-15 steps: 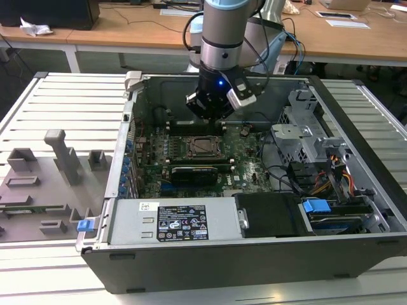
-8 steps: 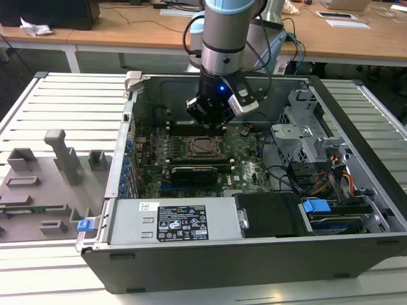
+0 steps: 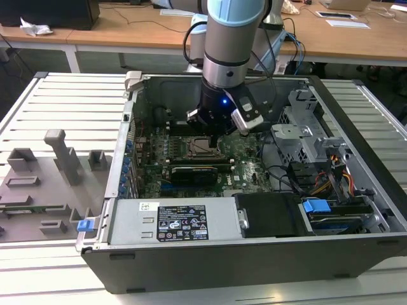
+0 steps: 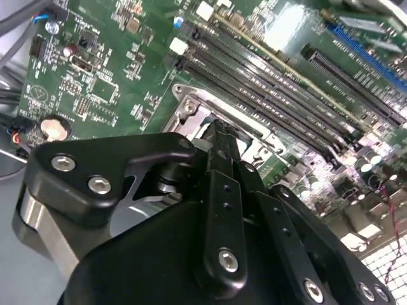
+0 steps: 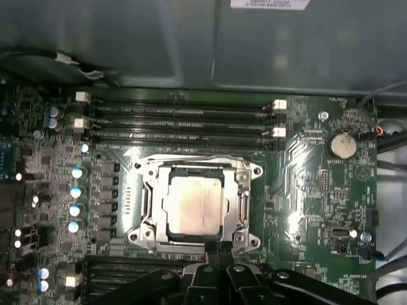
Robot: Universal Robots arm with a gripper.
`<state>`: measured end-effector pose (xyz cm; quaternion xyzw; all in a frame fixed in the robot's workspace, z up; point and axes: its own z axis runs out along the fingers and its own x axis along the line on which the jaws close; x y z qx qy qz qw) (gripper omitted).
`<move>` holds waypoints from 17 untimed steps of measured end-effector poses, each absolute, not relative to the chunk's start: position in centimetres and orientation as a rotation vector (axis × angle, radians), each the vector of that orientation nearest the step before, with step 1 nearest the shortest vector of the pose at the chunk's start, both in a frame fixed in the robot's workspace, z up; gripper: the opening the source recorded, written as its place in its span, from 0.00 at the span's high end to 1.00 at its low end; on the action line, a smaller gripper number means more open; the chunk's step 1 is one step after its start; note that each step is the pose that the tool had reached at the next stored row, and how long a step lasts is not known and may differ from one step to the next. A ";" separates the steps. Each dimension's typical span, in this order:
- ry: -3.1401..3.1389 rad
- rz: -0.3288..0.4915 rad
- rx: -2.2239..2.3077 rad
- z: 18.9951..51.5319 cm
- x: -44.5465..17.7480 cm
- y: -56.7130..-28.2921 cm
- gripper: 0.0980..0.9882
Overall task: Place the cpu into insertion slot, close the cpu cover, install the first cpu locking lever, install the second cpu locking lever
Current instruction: 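Install the second cpu locking lever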
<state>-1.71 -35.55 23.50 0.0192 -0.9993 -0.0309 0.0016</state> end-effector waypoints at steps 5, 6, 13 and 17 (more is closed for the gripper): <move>-3.136 -0.106 0.064 23.5 -1.9 -36.6 0.99; -3.136 -0.111 0.067 23.5 -2.1 -36.7 0.99; -3.135 -0.129 0.068 23.5 -4.1 -37.3 0.99; -3.135 -0.130 0.068 23.0 -4.7 -37.3 0.99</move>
